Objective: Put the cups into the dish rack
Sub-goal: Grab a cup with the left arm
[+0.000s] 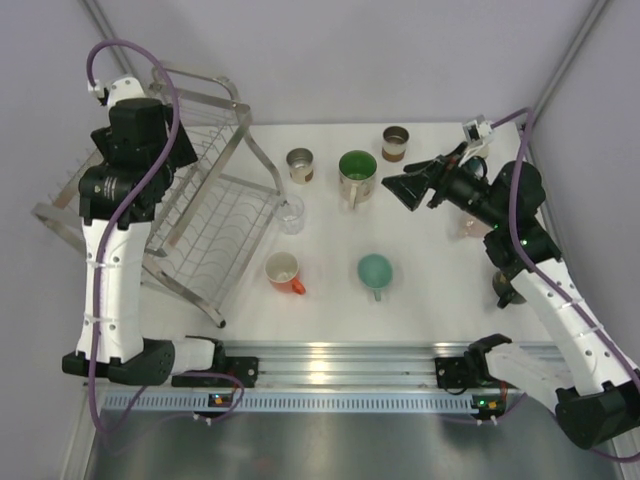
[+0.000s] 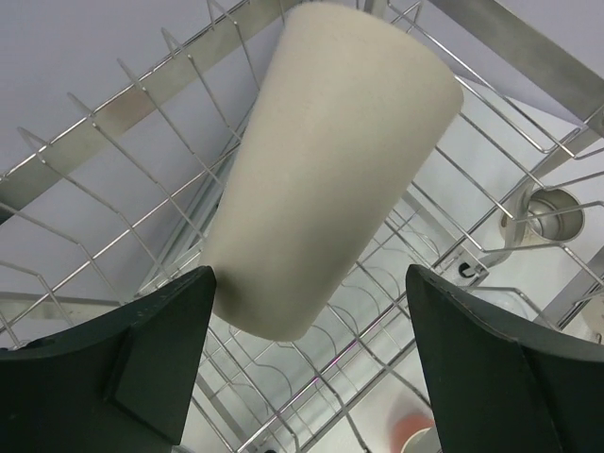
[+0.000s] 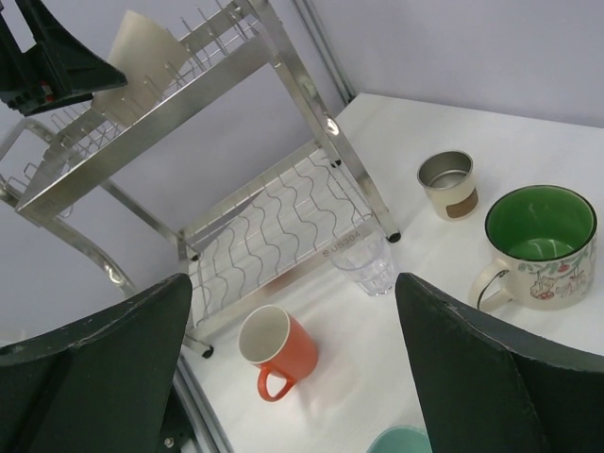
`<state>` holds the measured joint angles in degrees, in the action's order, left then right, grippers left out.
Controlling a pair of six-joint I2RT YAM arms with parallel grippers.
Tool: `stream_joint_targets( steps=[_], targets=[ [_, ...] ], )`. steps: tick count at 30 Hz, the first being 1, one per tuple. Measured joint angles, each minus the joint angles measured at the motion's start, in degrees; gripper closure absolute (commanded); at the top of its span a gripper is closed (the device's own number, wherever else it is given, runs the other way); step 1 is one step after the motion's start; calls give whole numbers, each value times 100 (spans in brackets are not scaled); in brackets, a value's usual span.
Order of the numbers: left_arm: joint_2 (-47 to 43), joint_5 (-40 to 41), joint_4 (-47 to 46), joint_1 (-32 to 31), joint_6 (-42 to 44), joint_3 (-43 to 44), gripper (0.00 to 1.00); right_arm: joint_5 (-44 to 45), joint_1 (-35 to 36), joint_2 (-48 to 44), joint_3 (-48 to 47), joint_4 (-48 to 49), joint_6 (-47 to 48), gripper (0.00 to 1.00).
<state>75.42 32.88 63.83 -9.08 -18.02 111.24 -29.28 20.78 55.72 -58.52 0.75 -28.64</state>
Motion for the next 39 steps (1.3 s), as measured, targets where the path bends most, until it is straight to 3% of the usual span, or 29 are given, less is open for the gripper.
stream_joint_targets(
  steps=[23, 39],
  targets=[
    [-345, 431, -55, 4, -9, -649, 10, 66, 9, -608, 2, -332, 164, 10],
    [-498, 299, -407, 76, 310, -1106, 12, 256, 9, -715, 79, -527, 417, 11]
  ],
)
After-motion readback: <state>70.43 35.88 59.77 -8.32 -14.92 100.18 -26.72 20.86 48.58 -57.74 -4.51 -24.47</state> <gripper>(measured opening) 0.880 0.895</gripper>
